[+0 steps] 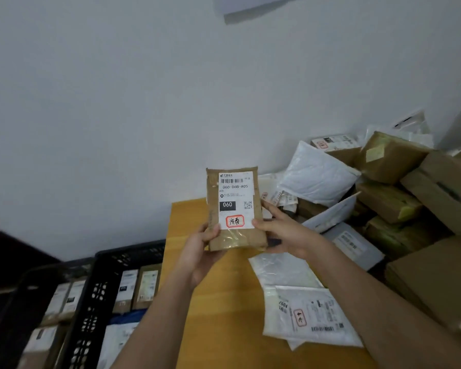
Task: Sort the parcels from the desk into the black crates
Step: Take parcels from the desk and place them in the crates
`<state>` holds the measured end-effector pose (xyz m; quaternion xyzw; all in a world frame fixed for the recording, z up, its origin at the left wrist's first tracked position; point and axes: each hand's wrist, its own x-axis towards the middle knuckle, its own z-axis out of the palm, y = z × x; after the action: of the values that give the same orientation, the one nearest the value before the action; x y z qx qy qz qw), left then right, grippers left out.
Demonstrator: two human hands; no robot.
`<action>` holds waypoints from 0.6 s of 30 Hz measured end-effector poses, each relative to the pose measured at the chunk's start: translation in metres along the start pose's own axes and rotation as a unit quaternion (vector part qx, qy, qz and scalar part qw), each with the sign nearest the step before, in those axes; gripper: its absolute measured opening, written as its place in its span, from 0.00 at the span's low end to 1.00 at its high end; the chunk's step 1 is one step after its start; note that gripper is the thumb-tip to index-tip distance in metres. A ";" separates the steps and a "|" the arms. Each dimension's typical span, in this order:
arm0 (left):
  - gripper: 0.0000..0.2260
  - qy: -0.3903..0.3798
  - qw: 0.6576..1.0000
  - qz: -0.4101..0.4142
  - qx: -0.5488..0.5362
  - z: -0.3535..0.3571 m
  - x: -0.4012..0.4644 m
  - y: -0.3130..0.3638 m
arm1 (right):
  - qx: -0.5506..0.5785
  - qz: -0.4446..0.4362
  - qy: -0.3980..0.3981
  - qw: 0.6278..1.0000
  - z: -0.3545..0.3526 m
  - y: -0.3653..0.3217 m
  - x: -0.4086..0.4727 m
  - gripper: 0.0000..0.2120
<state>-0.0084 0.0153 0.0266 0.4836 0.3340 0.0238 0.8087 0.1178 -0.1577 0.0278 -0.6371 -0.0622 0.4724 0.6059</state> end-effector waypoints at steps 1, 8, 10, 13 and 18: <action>0.23 -0.001 1.000 -0.001 -0.018 -0.012 -0.007 -0.001 | 0.022 -0.004 -0.029 0.999 0.010 0.001 0.000 0.34; 0.24 0.003 0.998 0.032 -0.058 -0.095 -0.056 0.000 | 0.046 -0.040 -0.090 0.994 0.093 0.013 -0.002 0.37; 0.23 -0.005 0.997 0.044 -0.067 -0.126 -0.076 0.000 | 0.047 -0.045 -0.101 0.993 0.126 0.020 -0.005 0.37; 0.21 -0.004 0.996 0.064 -0.063 -0.181 -0.115 -0.001 | 0.037 -0.048 -0.113 0.992 0.189 0.037 -0.012 0.37; 0.22 0.021 0.995 0.061 -0.075 -0.293 -0.185 -0.013 | -0.021 -0.008 -0.133 0.991 0.305 0.077 -0.023 0.34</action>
<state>-0.3205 0.1656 0.0211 0.4407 0.3182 0.1079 0.8324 -0.1399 0.0251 0.0307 -0.5803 -0.1576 0.5467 0.5827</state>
